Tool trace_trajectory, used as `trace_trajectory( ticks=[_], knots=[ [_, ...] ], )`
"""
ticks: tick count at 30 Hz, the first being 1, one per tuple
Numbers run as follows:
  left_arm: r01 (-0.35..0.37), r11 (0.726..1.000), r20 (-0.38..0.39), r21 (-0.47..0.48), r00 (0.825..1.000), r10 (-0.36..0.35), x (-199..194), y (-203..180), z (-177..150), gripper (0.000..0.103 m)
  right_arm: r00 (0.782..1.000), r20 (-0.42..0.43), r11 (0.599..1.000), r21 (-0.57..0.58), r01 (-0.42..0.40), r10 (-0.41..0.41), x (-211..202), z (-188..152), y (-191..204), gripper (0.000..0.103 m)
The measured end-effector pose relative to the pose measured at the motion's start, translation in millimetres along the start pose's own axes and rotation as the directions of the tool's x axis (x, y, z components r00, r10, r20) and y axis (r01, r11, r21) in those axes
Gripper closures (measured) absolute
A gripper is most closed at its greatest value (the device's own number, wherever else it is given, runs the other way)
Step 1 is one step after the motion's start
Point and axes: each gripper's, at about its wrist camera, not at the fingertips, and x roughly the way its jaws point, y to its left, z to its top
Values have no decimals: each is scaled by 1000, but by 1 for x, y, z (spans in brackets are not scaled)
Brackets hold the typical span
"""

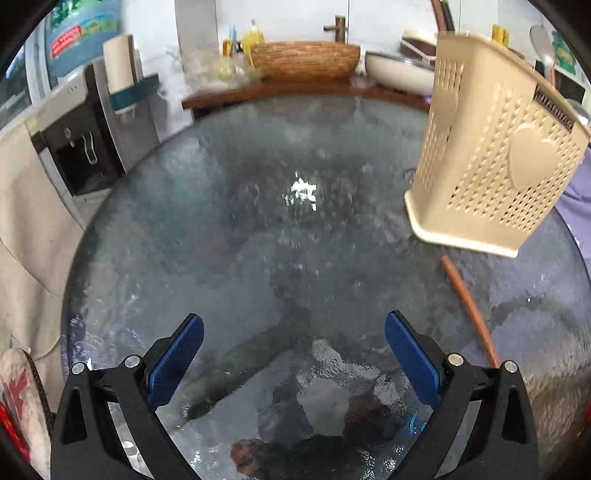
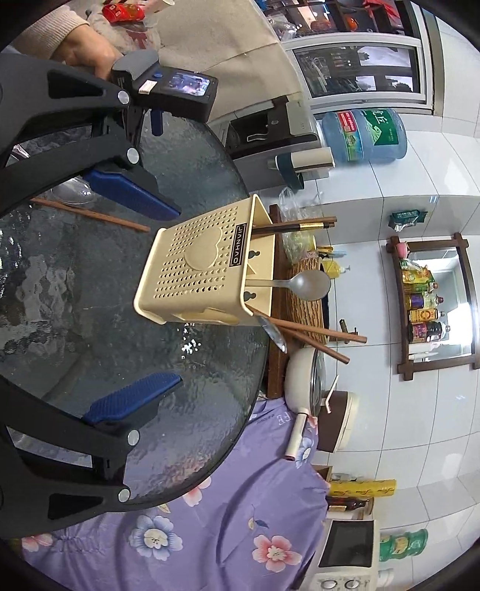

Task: Organize utensils
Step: 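Move both open tools back toward the remaining chopsticks on the table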

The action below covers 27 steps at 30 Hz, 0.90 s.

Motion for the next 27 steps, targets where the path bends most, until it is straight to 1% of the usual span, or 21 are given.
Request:
trace_trajectory(
  ticks=[2,3,7,13,20,23,27],
  knots=[
    [-11,1000,-23,-3,1000,11,5,0,-1,6,1000,-9,1000,17,-1,1,0,-1,-3,20],
    [1,1000,-33,-14,999,-1,8,3,0,5,1000,-12,1000,26,-4,4,-1,-2,-4,20],
    [-2,1000,-34,-10,999,2,10,5,-1,5,1000,-11,998,64,-19,20,-4,-6,-9,20],
    [-3,1000,-34,-10,999,3,12,3,-1,5,998,53,997,77,15,-19,-33,-16,-15,18],
    [-4,1000,-33,-10,999,4,11,3,-1,5,995,96,993,116,-11,0,-55,-12,-21,18],
    [-4,1000,-33,-10,999,4,11,3,-1,5,994,106,992,129,3,-17,-63,-13,-27,18],
    [-4,1000,-33,-10,999,4,11,3,0,5,995,93,985,171,28,-44,-69,-18,-42,17]
  ],
)
